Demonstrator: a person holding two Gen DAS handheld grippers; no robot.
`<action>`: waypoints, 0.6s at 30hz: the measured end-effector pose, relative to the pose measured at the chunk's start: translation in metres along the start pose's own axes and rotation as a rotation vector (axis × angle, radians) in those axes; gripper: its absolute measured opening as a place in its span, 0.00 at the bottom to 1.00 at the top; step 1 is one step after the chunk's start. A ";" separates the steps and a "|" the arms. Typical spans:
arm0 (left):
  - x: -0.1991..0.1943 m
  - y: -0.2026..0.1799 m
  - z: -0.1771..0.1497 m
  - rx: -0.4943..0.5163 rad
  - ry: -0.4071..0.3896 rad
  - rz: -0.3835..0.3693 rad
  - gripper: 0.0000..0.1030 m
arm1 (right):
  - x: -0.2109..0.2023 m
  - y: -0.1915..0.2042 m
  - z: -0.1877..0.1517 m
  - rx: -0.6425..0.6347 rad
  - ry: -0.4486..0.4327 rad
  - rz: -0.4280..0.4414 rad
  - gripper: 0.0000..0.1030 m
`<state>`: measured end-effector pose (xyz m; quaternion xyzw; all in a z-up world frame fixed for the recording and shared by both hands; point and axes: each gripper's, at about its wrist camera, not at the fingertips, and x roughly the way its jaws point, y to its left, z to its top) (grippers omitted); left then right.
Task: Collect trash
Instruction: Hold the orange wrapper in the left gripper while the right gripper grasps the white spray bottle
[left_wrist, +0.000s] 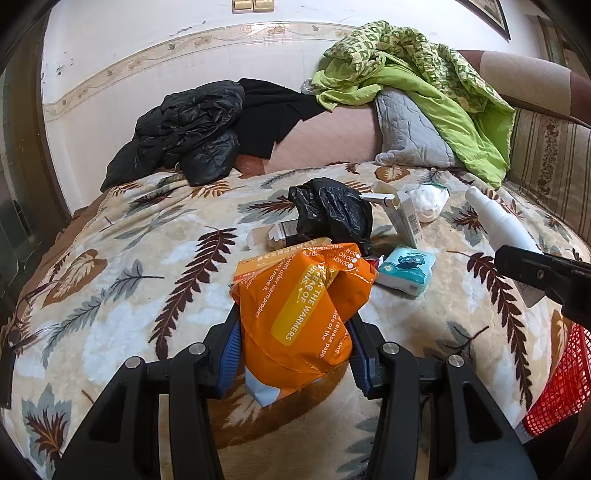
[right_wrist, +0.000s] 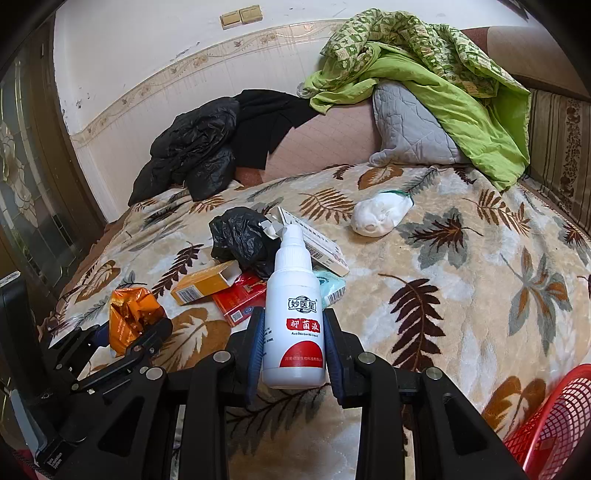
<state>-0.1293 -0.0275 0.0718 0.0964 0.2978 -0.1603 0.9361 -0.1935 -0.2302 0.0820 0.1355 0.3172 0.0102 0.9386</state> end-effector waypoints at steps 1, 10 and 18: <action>0.000 -0.001 0.001 0.001 0.000 -0.001 0.47 | 0.000 0.000 0.000 0.000 0.001 0.000 0.31; 0.000 0.000 0.000 -0.012 0.009 -0.066 0.47 | -0.001 0.001 0.000 0.004 -0.005 -0.001 0.31; -0.003 -0.011 0.002 -0.014 0.003 -0.153 0.47 | -0.016 -0.009 0.001 0.062 -0.030 0.017 0.31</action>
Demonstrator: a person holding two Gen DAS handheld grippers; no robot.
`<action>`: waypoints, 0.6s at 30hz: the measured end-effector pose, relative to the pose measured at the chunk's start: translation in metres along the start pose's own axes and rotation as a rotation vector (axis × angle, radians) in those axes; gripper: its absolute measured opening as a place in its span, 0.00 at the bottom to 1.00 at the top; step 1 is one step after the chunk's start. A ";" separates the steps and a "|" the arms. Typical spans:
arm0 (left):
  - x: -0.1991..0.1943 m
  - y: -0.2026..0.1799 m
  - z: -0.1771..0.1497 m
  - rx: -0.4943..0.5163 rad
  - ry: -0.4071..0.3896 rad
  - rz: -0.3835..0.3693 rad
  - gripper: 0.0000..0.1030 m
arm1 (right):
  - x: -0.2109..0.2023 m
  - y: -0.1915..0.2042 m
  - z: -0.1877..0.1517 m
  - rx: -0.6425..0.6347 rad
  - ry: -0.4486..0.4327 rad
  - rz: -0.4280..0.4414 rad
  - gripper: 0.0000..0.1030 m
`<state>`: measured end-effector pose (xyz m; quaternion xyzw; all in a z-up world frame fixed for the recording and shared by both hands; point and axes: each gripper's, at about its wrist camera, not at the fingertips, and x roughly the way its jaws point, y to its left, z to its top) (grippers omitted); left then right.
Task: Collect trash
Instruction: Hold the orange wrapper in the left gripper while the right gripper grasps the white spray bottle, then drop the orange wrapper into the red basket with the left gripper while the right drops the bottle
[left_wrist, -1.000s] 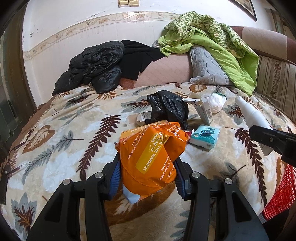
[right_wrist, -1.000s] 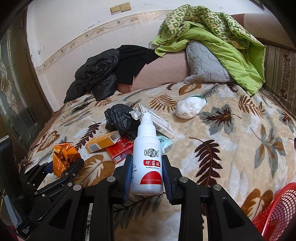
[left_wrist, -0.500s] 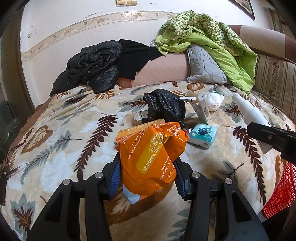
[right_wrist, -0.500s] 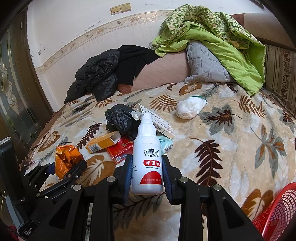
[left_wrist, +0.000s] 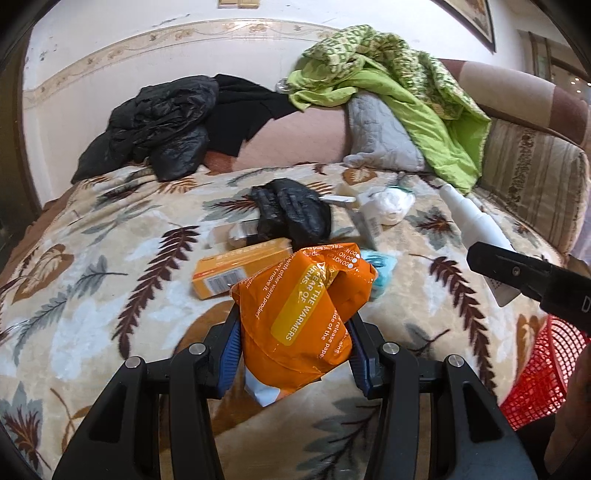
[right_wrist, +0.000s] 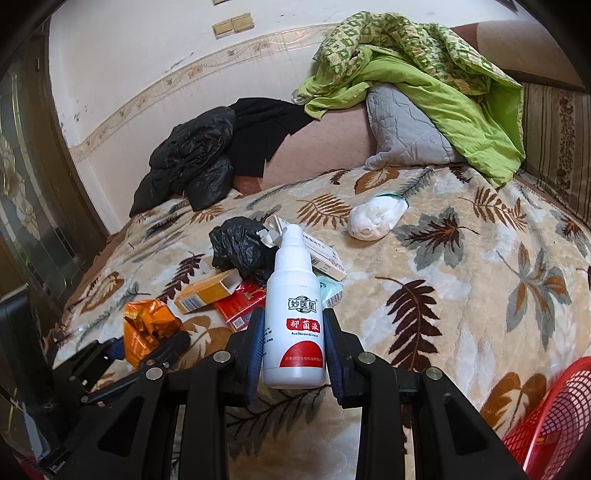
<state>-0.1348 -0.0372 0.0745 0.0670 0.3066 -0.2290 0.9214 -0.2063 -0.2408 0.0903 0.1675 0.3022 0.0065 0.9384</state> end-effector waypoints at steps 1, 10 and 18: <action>-0.001 -0.003 0.000 0.009 -0.005 -0.010 0.47 | -0.004 -0.004 0.000 0.012 -0.006 0.004 0.31; -0.018 -0.049 -0.004 0.063 0.028 -0.192 0.47 | -0.064 -0.062 -0.015 0.142 0.007 0.021 0.31; -0.045 -0.140 0.006 0.173 0.073 -0.443 0.47 | -0.145 -0.156 -0.042 0.260 -0.024 -0.157 0.31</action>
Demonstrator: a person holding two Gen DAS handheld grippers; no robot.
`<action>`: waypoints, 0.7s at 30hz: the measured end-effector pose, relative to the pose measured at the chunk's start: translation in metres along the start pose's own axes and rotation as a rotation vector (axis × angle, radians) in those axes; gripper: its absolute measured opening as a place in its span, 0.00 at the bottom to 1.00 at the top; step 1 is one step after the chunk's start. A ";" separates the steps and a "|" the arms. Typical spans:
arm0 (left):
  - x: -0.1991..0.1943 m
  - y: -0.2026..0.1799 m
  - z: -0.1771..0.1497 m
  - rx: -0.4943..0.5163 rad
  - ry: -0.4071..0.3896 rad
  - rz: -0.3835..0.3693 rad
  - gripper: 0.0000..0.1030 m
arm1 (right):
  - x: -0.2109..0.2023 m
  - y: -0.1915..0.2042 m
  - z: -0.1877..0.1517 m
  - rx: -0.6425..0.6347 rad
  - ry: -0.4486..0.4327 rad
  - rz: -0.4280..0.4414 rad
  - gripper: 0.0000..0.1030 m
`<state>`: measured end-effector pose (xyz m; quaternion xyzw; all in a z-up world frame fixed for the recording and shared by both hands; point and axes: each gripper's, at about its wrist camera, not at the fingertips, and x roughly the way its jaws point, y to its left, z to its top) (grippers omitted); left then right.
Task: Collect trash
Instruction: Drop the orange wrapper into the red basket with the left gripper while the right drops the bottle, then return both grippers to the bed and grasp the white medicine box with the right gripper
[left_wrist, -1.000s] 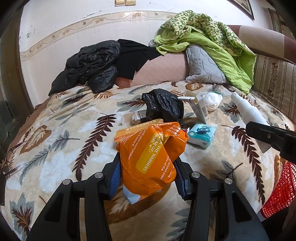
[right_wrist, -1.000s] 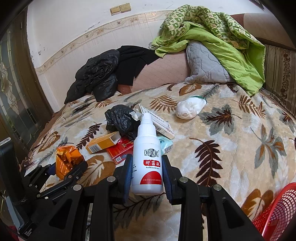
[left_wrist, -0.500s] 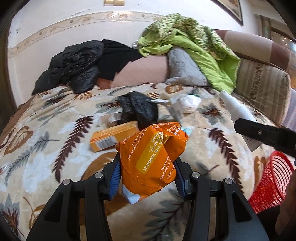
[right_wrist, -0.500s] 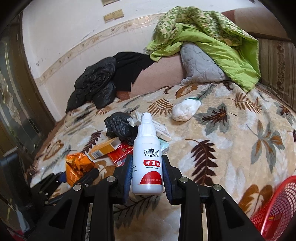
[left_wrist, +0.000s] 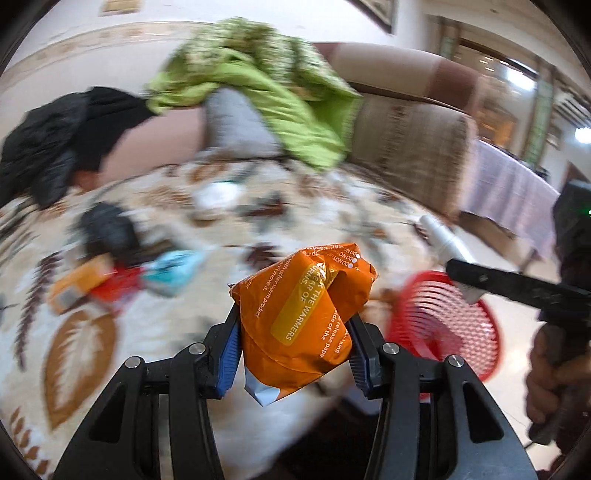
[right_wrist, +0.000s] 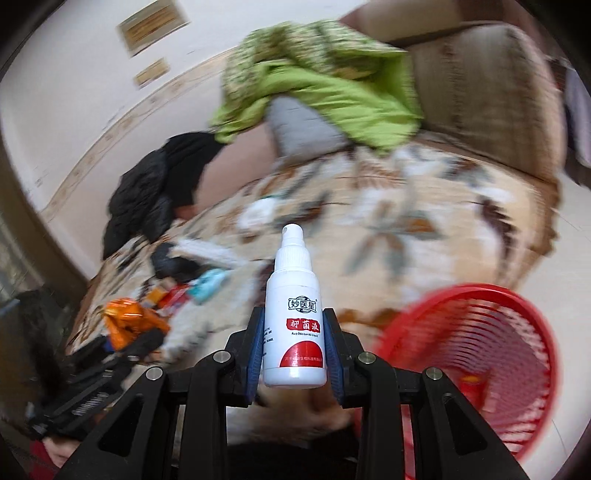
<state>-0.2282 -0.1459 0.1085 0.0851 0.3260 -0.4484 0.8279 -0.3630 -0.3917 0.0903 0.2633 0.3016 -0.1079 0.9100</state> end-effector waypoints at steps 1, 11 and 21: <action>0.003 -0.014 0.004 0.014 0.010 -0.037 0.47 | -0.005 -0.012 0.001 0.015 -0.002 -0.016 0.31; 0.063 -0.128 0.024 0.115 0.167 -0.239 0.48 | -0.035 -0.099 -0.007 0.158 -0.017 -0.118 0.32; 0.085 -0.139 0.031 0.068 0.218 -0.257 0.68 | -0.039 -0.122 -0.007 0.212 -0.034 -0.135 0.48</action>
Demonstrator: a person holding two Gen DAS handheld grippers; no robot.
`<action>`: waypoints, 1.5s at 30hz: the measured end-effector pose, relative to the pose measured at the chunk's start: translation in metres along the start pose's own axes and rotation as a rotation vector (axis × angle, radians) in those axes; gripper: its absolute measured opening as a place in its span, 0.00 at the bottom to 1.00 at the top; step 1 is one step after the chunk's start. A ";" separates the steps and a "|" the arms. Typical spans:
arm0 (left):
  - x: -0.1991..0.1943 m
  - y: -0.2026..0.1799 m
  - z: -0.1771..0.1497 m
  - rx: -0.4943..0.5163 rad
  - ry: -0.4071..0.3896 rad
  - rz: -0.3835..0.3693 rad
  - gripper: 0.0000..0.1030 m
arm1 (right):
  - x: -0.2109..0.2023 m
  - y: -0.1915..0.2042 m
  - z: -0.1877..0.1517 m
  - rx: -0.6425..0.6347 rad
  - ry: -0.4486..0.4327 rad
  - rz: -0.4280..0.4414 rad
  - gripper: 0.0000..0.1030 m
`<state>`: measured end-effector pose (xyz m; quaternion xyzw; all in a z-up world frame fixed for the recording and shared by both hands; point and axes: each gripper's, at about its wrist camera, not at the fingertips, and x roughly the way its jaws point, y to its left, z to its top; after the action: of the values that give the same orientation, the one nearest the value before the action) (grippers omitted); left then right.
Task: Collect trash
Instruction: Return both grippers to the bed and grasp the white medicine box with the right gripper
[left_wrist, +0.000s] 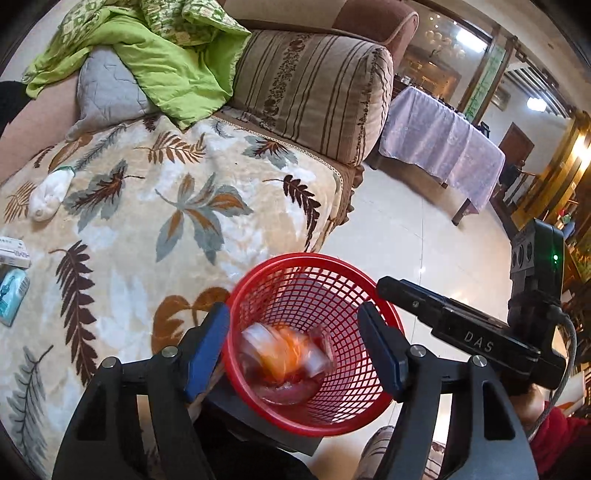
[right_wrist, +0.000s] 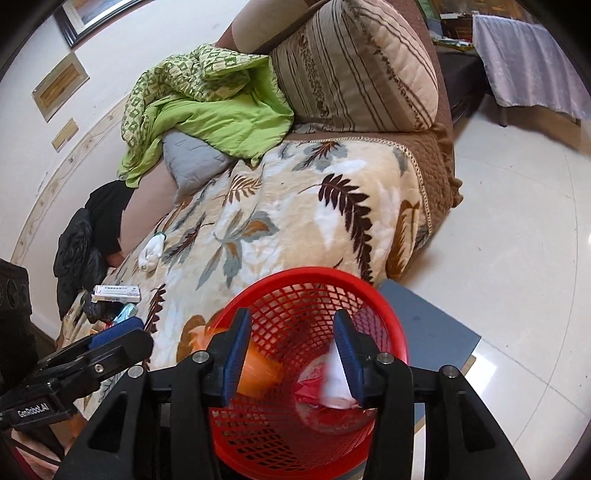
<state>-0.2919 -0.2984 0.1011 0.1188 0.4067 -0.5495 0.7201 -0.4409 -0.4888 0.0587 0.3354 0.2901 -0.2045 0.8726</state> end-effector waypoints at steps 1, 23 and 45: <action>-0.004 0.002 -0.001 0.000 -0.008 0.017 0.68 | 0.000 0.000 0.000 -0.002 0.000 0.007 0.48; -0.126 0.189 -0.062 -0.245 -0.194 0.389 0.69 | 0.055 0.180 -0.030 -0.402 0.103 0.168 0.55; -0.185 0.390 -0.092 -0.526 -0.313 0.588 0.69 | 0.248 0.411 -0.073 -0.980 0.014 0.029 0.36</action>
<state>0.0008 0.0304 0.0664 -0.0430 0.3676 -0.2094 0.9051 -0.0553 -0.1931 0.0466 -0.1095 0.3532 -0.0293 0.9287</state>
